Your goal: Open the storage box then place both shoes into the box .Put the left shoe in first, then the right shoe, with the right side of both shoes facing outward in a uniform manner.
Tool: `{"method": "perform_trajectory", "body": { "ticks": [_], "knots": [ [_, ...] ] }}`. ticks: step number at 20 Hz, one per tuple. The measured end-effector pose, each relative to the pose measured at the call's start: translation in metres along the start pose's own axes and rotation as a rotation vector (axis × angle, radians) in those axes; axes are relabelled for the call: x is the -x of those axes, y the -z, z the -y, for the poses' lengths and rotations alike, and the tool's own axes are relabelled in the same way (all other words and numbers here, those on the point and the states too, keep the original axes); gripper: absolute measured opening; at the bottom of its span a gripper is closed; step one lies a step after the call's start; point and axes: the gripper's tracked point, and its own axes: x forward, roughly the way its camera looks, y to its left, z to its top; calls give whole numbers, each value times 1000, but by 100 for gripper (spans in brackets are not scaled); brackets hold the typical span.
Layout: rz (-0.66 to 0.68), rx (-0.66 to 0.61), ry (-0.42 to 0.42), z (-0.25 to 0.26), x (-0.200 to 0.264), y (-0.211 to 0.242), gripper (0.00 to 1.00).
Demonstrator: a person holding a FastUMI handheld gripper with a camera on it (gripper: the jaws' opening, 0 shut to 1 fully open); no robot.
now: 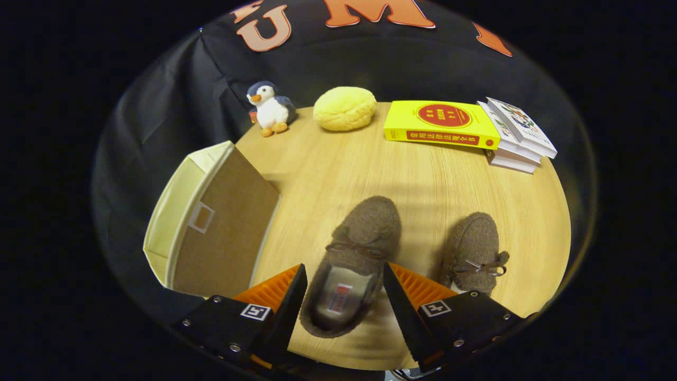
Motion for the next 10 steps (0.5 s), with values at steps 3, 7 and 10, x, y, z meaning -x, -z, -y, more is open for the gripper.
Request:
{"method": "perform_trajectory", "body": {
  "ticks": [3,7,10],
  "knots": [
    [-15,-18,-1,4,-11,15,82],
    [-42,-21,67,21,-34,26,66],
    [12,-19,142,39,-46,13,47]
  ]
}}
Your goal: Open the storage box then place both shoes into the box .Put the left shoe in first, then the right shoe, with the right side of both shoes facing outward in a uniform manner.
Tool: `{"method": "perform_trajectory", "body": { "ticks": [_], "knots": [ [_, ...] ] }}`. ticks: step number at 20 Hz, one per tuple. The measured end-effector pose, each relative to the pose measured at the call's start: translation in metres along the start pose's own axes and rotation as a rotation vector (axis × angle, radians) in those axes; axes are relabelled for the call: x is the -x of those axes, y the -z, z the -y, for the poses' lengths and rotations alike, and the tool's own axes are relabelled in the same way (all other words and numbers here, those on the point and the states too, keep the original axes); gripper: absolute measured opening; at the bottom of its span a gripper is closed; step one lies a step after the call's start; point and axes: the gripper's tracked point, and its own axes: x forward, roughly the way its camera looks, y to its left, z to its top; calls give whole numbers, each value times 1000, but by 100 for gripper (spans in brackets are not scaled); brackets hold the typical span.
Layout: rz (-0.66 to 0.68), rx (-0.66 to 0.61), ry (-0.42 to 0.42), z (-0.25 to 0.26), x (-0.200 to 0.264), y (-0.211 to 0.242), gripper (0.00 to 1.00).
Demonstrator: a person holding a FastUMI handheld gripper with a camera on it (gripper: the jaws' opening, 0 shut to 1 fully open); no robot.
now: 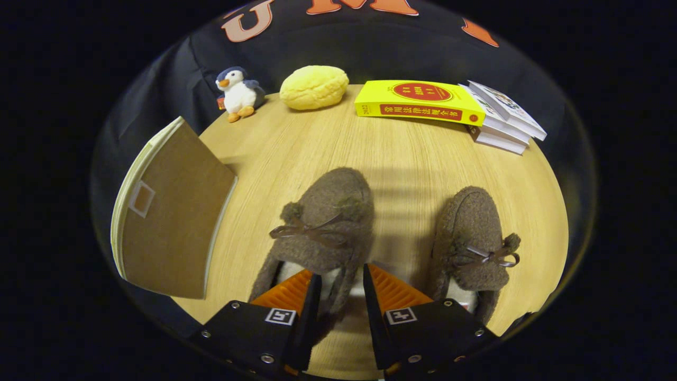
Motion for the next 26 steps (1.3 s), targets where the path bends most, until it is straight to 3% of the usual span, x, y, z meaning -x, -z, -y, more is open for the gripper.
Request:
{"method": "perform_trajectory", "body": {
  "ticks": [3,5,8,10,12,19,26],
  "knots": [
    [47,5,7,-1,-13,-9,37],
    [70,13,29,0,-17,-12,23],
    [110,36,69,3,-18,-17,10],
    [110,11,36,-3,-17,-19,4],
    [118,-25,1,-10,-8,-25,3],
    [181,-23,-1,-30,45,-70,3],
    [202,-78,-56,-78,100,-116,3]
  ]
}}
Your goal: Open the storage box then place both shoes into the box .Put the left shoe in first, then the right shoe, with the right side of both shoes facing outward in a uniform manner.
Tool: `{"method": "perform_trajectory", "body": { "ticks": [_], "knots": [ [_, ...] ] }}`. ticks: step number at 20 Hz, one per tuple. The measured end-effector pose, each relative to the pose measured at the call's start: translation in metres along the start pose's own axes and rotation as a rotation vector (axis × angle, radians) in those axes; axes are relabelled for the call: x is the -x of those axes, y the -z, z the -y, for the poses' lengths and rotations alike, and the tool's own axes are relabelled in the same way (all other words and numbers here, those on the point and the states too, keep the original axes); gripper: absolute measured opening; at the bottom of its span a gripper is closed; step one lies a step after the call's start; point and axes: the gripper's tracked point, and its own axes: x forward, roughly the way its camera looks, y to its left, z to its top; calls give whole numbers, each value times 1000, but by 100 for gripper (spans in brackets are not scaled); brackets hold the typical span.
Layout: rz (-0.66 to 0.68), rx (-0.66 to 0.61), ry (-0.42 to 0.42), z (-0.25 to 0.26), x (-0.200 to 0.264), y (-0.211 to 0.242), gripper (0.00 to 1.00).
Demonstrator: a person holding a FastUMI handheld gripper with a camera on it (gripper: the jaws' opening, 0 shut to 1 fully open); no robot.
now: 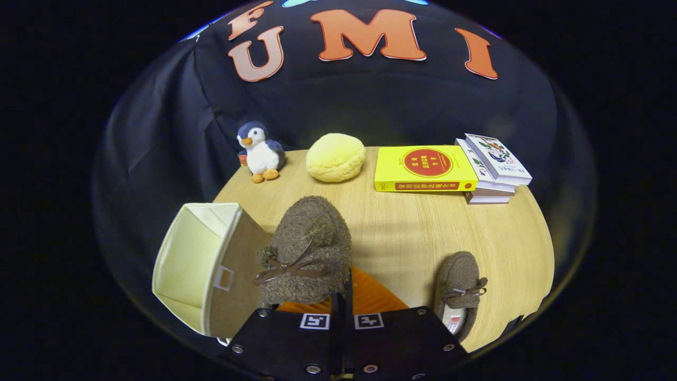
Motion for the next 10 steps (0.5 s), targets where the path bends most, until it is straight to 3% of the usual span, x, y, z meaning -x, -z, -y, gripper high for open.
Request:
{"method": "perform_trajectory", "body": {
  "ticks": [10],
  "knots": [
    [-2,-8,-140,-122,19,-35,3]
  ]
}}
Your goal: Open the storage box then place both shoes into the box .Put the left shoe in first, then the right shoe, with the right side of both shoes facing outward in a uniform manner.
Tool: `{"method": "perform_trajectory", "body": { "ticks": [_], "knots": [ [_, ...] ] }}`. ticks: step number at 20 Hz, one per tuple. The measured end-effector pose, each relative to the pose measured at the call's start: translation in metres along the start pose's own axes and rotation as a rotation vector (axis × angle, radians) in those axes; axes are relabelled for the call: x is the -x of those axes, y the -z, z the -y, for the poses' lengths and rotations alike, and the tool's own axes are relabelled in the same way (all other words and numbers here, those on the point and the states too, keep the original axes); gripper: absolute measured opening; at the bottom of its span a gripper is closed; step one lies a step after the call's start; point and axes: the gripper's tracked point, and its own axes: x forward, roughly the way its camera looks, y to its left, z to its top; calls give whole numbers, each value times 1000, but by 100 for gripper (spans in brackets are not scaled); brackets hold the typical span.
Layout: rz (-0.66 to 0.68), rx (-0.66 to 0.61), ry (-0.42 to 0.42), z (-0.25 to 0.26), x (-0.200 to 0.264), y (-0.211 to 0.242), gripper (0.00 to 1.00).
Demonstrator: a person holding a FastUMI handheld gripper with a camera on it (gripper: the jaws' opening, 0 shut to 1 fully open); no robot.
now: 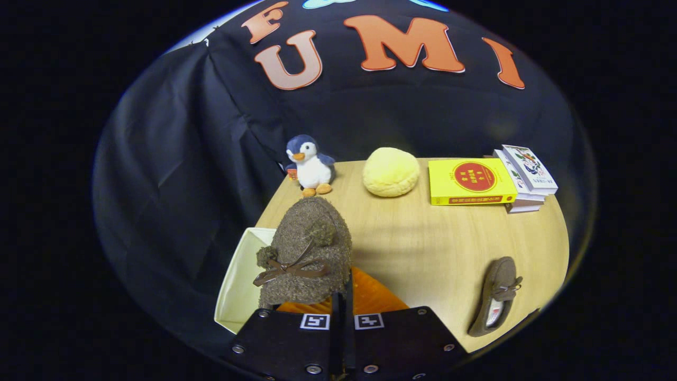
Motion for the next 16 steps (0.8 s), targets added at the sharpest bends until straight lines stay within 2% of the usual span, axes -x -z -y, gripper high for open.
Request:
{"method": "perform_trajectory", "body": {
  "ticks": [6,11,16],
  "knots": [
    [-56,12,-39,-63,-24,13,3],
    [-151,22,-16,-89,-52,49,3],
    [-212,37,44,-99,-85,83,3]
  ]
}}
